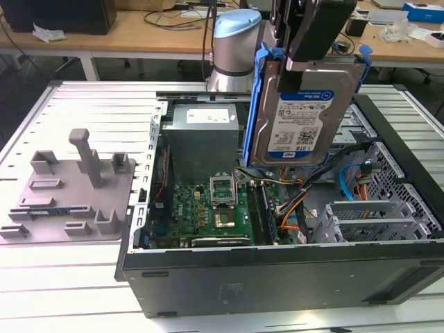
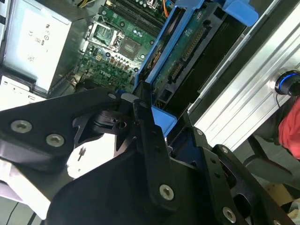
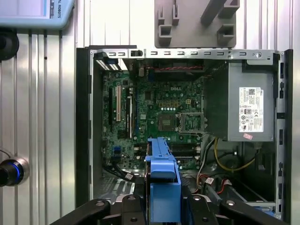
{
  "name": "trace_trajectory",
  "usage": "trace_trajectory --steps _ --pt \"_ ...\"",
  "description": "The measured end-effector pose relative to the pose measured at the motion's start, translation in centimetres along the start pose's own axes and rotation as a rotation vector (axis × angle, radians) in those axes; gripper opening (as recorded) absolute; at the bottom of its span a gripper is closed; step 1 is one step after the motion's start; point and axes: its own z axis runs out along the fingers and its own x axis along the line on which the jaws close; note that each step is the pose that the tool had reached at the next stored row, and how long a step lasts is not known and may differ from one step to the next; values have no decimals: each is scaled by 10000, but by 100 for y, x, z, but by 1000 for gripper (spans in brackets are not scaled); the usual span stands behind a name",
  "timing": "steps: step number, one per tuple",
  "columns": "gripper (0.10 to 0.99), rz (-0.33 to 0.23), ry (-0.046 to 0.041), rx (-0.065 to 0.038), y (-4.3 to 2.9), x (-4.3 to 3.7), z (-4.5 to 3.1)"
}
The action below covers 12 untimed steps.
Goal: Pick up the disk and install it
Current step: 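Insert the disk into the insertion slot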
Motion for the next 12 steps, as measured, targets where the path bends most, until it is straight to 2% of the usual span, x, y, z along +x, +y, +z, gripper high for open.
trace_trajectory --steps 12 --pt "365 0 -1 0 -10 11 1"
